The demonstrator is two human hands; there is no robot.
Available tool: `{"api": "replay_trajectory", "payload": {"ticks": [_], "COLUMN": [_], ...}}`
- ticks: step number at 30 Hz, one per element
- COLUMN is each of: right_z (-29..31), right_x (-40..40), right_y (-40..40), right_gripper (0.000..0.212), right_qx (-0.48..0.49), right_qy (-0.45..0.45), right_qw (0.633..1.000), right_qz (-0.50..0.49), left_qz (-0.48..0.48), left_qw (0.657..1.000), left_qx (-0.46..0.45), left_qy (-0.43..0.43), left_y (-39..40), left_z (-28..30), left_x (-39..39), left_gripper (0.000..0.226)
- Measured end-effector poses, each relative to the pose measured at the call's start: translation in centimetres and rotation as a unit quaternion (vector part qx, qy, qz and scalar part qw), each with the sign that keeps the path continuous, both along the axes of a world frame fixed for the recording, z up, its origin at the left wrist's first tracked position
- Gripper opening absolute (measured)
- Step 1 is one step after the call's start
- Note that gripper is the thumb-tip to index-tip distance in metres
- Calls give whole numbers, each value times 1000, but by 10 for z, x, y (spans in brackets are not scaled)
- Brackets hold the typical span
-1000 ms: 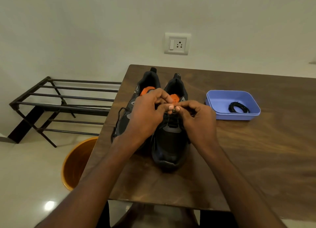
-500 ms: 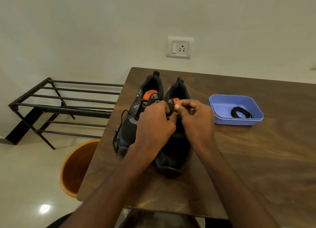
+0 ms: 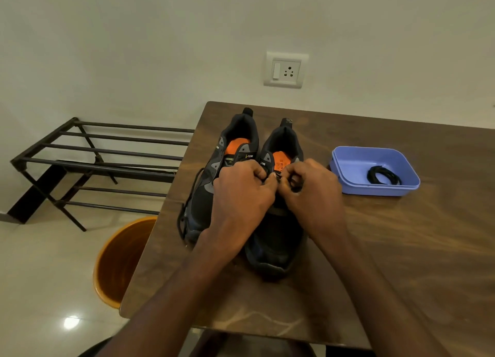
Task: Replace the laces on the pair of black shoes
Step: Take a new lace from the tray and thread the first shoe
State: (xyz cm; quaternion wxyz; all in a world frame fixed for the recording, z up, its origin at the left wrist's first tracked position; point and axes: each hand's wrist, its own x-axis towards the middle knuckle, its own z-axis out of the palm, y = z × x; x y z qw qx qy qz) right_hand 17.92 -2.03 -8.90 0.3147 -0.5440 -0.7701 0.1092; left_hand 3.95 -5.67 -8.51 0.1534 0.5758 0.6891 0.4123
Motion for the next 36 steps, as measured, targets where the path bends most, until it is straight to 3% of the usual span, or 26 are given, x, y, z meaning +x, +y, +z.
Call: {"api": "replay_trajectory", "payload": {"ticks": [8,14,19,21,24,27,29,30,32,34,36], "right_z": [3,-4,-9,-10,-12,-14,-15,-15,-16,-15,-15], "right_x": [-3,-3,1,2,3,7,9,10,11,11,10], "right_y": [8,6,7,5,4,5,7,8,9,9,8], "right_gripper": [7,2,4,10,38,58,60,60,62,62,63], "right_qx": [-17,-14,-11,-3,21,19,9,7,4,5,5], "right_qy": [-49,28,40,38,31,14,19,24,34,45,53], "right_qw": [999,999,998,999,999,999,999,998,998,997,996], "right_qz": [7,21,37,30,28,47,50,52,59,64,68], "left_qz": [-10,-49,-58,-58,-58,-78,-81,-73,-60,-53,-67], "left_qw": [999,997,996,995,993,980,948,938,948,981,988], "left_qx": [29,38,49,65,101,128,153,169,181,157,115], "left_qy": [13,53,46,38,25,-133,-267,-293,-256,-99,72], "left_y": [2,5,6,7,5,5,7,7,8,9,11], "left_z": [-4,-7,-10,-11,-8,6,17,20,19,11,-2], "left_x": [-5,-12,-15,-13,-11,-10,-13,-16,-21,-26,-28], "left_gripper": [11,12,10,8,5,7,12,13,15,18,19]}}
